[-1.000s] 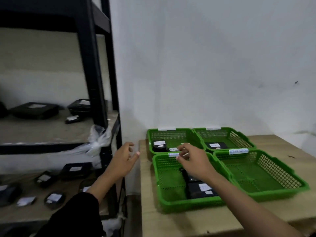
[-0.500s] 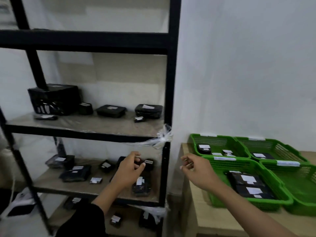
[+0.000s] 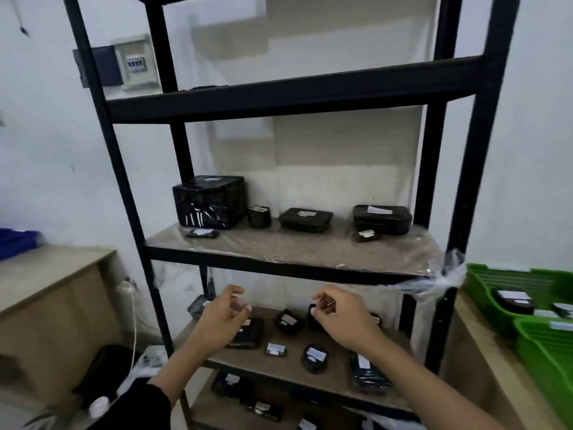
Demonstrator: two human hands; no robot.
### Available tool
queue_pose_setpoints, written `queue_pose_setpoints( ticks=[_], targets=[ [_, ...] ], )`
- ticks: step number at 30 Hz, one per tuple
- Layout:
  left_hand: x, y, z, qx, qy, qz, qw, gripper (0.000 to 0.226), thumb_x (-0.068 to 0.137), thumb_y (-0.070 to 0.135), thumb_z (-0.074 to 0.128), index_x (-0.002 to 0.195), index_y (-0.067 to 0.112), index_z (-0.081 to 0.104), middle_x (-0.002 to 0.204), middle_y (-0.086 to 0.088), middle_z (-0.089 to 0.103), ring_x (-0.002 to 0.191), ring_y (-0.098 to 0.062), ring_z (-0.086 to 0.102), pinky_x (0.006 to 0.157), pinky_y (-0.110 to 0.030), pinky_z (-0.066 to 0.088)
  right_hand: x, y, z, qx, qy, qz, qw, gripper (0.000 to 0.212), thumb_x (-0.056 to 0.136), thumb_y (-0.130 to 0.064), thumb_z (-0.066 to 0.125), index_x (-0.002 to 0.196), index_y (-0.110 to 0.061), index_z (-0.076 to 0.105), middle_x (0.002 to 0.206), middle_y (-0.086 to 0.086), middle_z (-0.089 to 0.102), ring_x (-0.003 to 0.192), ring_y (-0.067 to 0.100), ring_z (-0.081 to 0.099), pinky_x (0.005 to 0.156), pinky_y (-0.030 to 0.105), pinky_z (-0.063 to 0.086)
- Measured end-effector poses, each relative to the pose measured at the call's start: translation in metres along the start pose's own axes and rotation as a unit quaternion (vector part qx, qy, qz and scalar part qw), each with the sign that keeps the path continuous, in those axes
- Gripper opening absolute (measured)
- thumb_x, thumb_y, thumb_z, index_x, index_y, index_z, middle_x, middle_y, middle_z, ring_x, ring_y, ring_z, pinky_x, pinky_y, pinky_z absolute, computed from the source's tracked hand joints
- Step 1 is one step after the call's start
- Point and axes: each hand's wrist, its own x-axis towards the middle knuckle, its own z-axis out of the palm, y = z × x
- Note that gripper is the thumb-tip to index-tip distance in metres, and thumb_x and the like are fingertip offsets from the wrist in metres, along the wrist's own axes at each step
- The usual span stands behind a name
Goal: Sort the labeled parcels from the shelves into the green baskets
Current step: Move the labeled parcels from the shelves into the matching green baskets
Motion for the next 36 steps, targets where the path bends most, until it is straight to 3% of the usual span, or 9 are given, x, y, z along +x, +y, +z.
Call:
queue_pose_setpoints(
  ticks=[5,9,14,19,22,25,27,32,36],
  targets=[
    [0.031,-0.025,-0.005,-0.021,-0.008,0.002,1.000,0.025,0.091,0.020,0.056,0.113,0.023,0.045,0.089,0.002,0.062,0.076,-0.007,0.063,0.061,-0.011,0.043,0.037,0.003,0.020,-0.014,-0.006,0.007,1.000,0.012,0.087,-0.022,0.063,0.096,-0.027,0.057,0.086,-0.007,0.061,0.077,0.002,0.057,0.065,0.009,0.041],
    [0.071,-0.038,0.008,-0.033,-0.012,0.004,0.999,0.025,0.090,0.015,0.057,0.113,0.020,0.048,0.088,0.001,0.061,0.073,-0.008,0.061,0.063,-0.008,0.045,0.079,0.018,0.022,-0.013,0.000,0.026,1.000,0.017,0.086,-0.018,0.061,0.103,-0.019,0.062,0.089,-0.003,0.064,0.081,0.009,0.061,0.073,0.020,0.051],
    [0.143,-0.035,0.029,-0.066,-0.018,0.015,0.998,0.020,0.089,0.013,0.058,0.106,0.021,0.053,0.084,0.004,0.063,0.070,-0.002,0.060,0.065,-0.012,0.048,0.144,0.042,0.016,-0.009,0.006,0.050,0.999,0.016,0.086,-0.019,0.064,0.102,-0.019,0.062,0.089,-0.004,0.064,0.084,0.011,0.062,0.075,0.022,0.050],
    [0.234,-0.018,0.052,-0.059,-0.021,0.037,0.997,0.014,0.090,0.014,0.057,0.101,0.023,0.054,0.083,0.007,0.061,0.075,-0.007,0.060,0.069,-0.010,0.047,0.228,0.070,0.004,0.001,0.091,0.095,0.991,0.012,0.083,-0.015,0.067,0.095,-0.013,0.064,0.079,-0.003,0.062,0.071,0.012,0.057,0.068,0.020,0.042],
    [0.291,-0.014,0.072,-0.050,0.021,0.020,0.998,0.018,0.088,0.016,0.059,0.106,0.016,0.058,0.089,0.004,0.062,0.078,-0.006,0.058,0.069,-0.004,0.040,0.269,0.086,-0.003,-0.025,0.130,0.132,0.982,0.025,0.086,-0.023,0.065,0.105,-0.008,0.066,0.090,0.003,0.067,0.083,0.016,0.063,0.076,0.018,0.043],
    [0.341,-0.020,0.096,-0.059,0.044,-0.025,0.997,0.038,0.088,0.028,0.060,0.117,0.004,0.055,0.113,-0.014,0.060,0.107,-0.028,0.058,0.092,-0.029,0.044,0.298,0.098,-0.005,-0.064,0.129,0.163,0.976,0.029,0.091,-0.033,0.057,0.100,-0.007,0.066,0.098,0.012,0.069,0.100,0.029,0.063,0.079,0.026,0.042],
    [0.356,-0.024,0.106,-0.086,0.051,-0.073,0.992,0.045,0.090,0.035,0.055,0.124,0.005,0.051,0.121,-0.019,0.058,0.116,-0.034,0.053,0.097,-0.035,0.041,0.309,0.103,0.000,-0.059,0.113,0.177,0.976,0.035,0.093,-0.039,0.052,0.100,-0.008,0.066,0.093,0.012,0.067,0.100,0.031,0.062,0.074,0.026,0.040],
    [0.370,-0.034,0.122,-0.059,0.041,-0.054,0.996,0.044,0.092,0.048,0.045,0.122,0.017,0.054,0.112,-0.010,0.066,0.108,-0.031,0.059,0.091,-0.036,0.045,0.329,0.122,0.012,-0.068,0.107,0.227,0.965,0.054,0.088,-0.062,0.041,0.115,-0.020,0.061,0.113,0.009,0.064,0.108,0.030,0.059,0.084,0.032,0.045],
    [0.373,-0.047,0.121,-0.154,0.057,-0.053,0.985,0.039,0.087,0.049,0.053,0.115,0.023,0.061,0.110,-0.006,0.063,0.103,-0.025,0.060,0.095,-0.043,0.047,0.325,0.124,0.014,0.024,0.169,0.222,0.960,0.036,0.088,-0.043,0.056,0.116,-0.021,0.057,0.113,0.003,0.064,0.108,0.027,0.058,0.082,0.030,0.042]
  ],
)
